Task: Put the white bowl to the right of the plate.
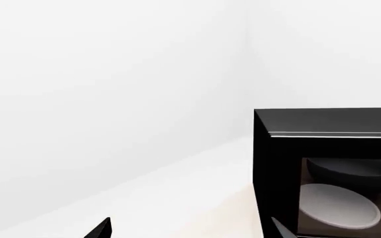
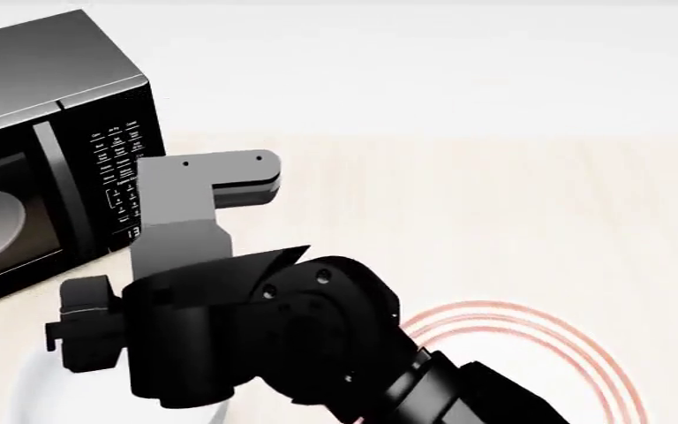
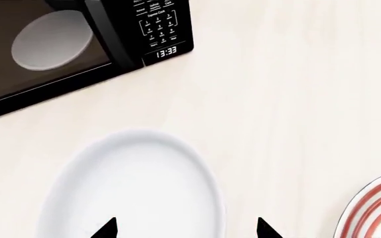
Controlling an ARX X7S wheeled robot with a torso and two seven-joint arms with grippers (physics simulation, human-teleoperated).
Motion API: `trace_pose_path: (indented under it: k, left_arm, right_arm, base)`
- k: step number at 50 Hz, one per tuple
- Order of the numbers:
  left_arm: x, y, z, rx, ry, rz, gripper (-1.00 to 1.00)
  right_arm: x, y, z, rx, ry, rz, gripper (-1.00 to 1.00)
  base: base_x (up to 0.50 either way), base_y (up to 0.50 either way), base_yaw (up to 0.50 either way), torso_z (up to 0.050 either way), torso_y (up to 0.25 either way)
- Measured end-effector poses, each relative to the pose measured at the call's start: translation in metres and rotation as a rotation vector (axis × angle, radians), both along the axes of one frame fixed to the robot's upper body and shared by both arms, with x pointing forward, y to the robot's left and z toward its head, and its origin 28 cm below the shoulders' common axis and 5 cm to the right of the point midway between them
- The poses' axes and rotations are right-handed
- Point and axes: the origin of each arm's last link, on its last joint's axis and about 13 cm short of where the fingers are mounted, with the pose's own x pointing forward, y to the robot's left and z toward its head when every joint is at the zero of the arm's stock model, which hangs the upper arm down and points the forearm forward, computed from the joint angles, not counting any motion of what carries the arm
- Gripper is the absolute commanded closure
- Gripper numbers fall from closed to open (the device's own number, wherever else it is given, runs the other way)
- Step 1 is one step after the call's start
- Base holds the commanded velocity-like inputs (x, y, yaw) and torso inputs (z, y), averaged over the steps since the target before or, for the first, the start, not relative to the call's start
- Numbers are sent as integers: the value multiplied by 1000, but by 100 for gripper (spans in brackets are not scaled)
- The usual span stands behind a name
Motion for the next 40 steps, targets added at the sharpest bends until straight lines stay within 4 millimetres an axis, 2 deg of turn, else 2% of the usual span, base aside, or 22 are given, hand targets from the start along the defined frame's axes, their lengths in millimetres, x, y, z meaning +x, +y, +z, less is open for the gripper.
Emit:
trace_pose_path:
  k: [25, 40]
  left_arm:
    - [-1, 0, 0, 1, -3, -2, -100]
    - [-2, 0, 0, 2, -4, -1, -100]
  right_arm:
    - [8, 10, -42, -45, 63, 17, -100]
    - [14, 10, -60, -39, 103, 7, -100]
  base:
    - [0, 0, 0, 0, 0]
    - [0, 0, 0, 0, 0]
